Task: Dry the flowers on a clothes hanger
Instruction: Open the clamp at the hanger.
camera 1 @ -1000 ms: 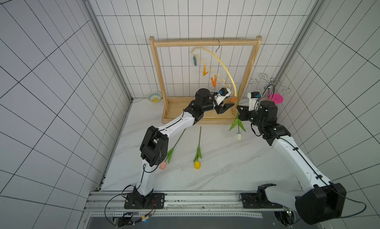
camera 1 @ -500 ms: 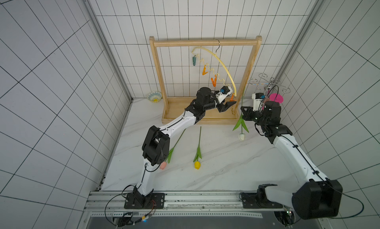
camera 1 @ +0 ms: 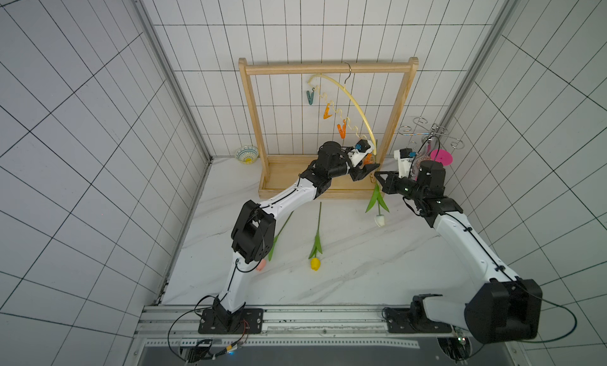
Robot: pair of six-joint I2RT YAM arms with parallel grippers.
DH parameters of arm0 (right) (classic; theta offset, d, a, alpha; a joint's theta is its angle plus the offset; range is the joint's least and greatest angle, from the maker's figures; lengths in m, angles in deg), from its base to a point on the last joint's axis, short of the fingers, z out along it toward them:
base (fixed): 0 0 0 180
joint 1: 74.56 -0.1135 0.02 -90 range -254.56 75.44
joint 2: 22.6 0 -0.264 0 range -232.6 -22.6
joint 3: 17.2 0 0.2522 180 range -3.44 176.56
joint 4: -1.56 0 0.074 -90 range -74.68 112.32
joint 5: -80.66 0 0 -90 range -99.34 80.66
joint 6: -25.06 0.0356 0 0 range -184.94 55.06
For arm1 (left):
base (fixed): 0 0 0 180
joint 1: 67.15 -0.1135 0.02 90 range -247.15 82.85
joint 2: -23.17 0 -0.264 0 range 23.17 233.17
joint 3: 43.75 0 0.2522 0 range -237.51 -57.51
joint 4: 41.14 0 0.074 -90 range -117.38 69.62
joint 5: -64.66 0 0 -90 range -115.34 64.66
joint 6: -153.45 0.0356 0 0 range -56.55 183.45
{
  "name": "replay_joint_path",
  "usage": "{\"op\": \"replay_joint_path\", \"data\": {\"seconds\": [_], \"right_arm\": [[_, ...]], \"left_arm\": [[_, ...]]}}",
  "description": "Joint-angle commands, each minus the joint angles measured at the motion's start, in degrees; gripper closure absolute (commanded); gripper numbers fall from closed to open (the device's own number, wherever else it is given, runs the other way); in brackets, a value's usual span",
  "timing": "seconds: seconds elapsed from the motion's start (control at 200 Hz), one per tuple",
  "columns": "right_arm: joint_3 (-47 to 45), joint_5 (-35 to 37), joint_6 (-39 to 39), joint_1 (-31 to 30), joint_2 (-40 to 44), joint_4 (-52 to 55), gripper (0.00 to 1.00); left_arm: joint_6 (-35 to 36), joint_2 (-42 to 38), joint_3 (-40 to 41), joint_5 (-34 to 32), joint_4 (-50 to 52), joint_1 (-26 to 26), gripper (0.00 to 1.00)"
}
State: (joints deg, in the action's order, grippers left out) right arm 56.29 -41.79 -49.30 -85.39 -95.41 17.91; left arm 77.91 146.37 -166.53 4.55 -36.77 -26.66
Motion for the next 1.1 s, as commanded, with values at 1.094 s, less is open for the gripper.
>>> {"op": "replay_joint_path", "data": {"seconds": [1.094], "right_arm": [[-21.54, 5.48, 19.65, -0.50, -2.14, -39.02, 1.00]], "left_arm": [[-14.81, -5.74, 7.85, -4.09, -14.12, 2.17, 0.80]]}}
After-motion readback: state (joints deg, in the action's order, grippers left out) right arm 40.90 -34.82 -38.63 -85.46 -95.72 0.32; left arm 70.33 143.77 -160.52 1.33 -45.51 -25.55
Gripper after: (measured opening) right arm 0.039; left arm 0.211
